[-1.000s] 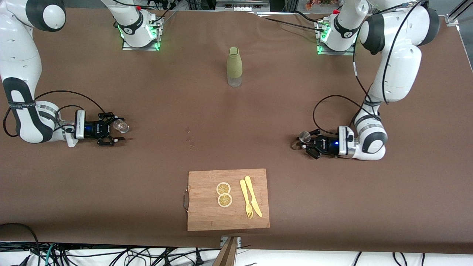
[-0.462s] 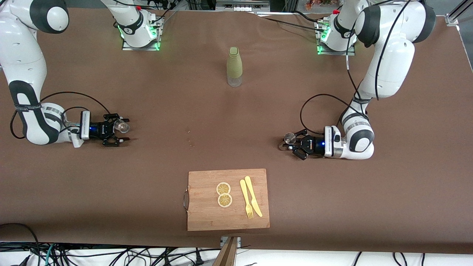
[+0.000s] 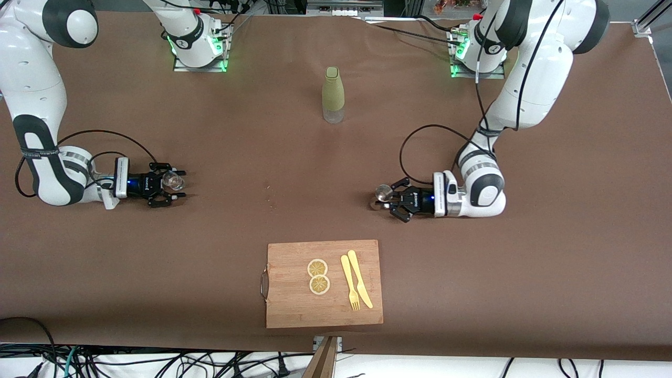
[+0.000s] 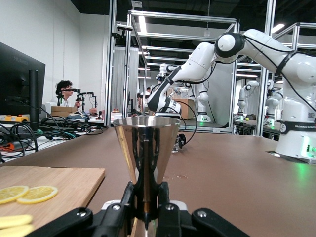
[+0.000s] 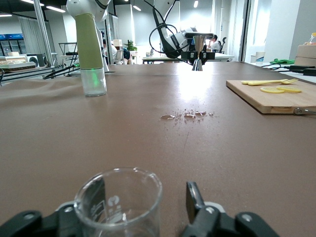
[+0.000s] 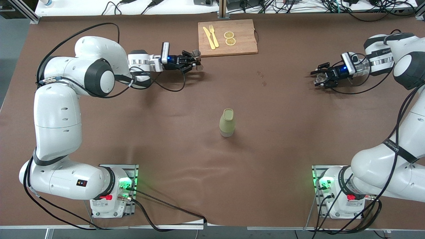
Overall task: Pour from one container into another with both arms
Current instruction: 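Lift the jigger with the left gripper and carry it toward the beaker, then lift the beaker with the right gripper and bring it under the jigger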
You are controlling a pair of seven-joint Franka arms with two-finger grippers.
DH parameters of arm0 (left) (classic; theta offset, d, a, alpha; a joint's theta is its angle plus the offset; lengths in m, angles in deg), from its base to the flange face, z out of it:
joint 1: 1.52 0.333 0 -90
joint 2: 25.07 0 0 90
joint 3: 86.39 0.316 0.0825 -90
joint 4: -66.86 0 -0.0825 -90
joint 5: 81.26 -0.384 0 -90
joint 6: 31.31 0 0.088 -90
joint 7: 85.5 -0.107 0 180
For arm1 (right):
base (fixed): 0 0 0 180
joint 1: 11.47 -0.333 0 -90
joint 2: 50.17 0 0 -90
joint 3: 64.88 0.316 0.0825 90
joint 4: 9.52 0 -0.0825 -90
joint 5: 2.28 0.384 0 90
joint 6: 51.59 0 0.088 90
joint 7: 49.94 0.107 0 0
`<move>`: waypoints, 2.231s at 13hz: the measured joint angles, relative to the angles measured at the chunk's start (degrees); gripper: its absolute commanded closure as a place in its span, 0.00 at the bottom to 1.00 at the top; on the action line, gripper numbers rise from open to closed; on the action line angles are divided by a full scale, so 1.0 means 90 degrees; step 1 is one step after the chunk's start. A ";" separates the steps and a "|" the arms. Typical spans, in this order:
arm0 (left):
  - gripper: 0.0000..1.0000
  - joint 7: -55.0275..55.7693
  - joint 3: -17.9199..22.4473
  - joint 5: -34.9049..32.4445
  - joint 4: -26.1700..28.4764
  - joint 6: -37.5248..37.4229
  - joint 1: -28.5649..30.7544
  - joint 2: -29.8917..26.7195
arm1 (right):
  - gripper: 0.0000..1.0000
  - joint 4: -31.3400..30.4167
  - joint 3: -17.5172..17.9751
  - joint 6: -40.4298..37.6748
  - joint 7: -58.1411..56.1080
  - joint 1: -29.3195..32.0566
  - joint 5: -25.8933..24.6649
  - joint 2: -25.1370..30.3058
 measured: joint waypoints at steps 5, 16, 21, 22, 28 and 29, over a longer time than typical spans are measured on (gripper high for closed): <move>1.00 0.0000 -0.0483 0.0777 0.0007 0.1040 -0.0460 -0.0015 | 0.65 -0.0003 0.0000 -0.0001 -0.0004 0.0000 0.0003 -0.0001; 1.00 -0.0006 -0.0528 0.1615 -0.0109 0.1881 -0.1315 -0.0048 | 0.79 0.0030 0.0002 0.0002 0.0028 -0.0273 0.0002 0.0139; 1.00 -0.0006 -0.0531 0.1700 -0.0222 0.2196 -0.1687 0.0025 | 0.79 0.0014 0.0004 -0.0051 0.0507 -0.0670 -0.0020 0.0627; 1.00 -0.0006 -0.0531 0.1714 -0.0306 0.2320 -0.1760 0.0059 | 0.79 -0.0004 0.0004 -0.0052 0.0644 -0.0811 -0.0021 0.0752; 1.00 0.0063 -0.0531 0.2040 -0.0761 0.2719 -0.2094 0.0324 | 0.78 -0.0038 -0.0164 0.0160 0.1855 -0.1924 0.0063 0.1526; 1.00 0.0067 -0.0532 0.2114 -0.0798 0.2746 -0.2141 0.0358 | 0.78 -0.0041 -0.0281 0.0187 0.2076 -0.2124 0.0153 0.1645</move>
